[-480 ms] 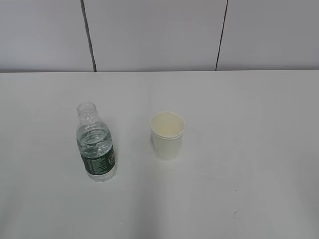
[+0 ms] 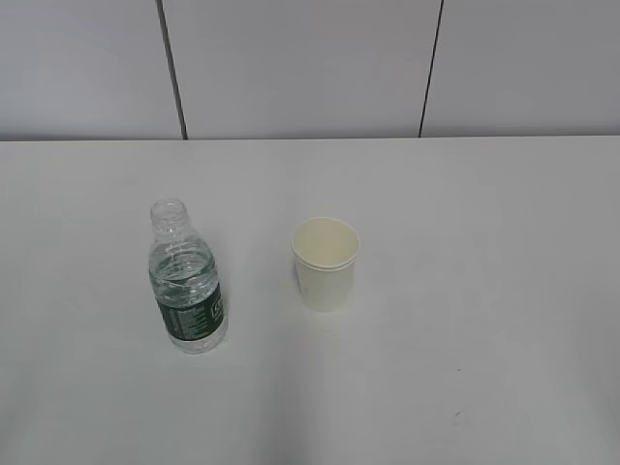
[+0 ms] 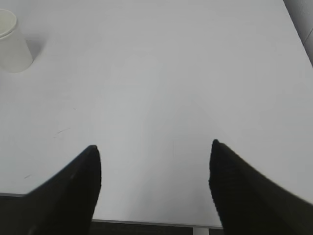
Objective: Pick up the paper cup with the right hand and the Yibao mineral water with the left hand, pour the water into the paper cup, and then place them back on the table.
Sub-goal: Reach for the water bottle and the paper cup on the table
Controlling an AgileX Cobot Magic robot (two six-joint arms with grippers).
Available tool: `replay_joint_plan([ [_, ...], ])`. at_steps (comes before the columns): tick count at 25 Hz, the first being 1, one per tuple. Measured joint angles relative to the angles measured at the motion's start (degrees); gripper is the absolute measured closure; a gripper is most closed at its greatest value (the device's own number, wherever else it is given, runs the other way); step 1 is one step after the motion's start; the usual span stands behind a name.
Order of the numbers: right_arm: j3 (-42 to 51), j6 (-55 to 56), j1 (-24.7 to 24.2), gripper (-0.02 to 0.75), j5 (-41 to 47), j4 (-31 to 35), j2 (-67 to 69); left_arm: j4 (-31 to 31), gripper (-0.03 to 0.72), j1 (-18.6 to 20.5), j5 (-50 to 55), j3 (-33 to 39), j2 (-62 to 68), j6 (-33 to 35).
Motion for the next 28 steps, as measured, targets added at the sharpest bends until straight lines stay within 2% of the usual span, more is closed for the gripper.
replay_joint_plan([
  [5,0.0,0.0,0.0,0.197,0.0,0.0,0.0,-0.22,0.129,0.0,0.0,0.0,0.0,0.0],
  [9,0.0,0.0,0.0,0.197,0.0,0.0,0.0,-1.61,0.17,0.0,0.0,0.0,0.0,0.0],
  [28,-0.34,0.0,0.0,0.197,-0.1,0.0,0.0,-3.14,0.178,0.0,-0.14,0.0,0.0,0.01],
])
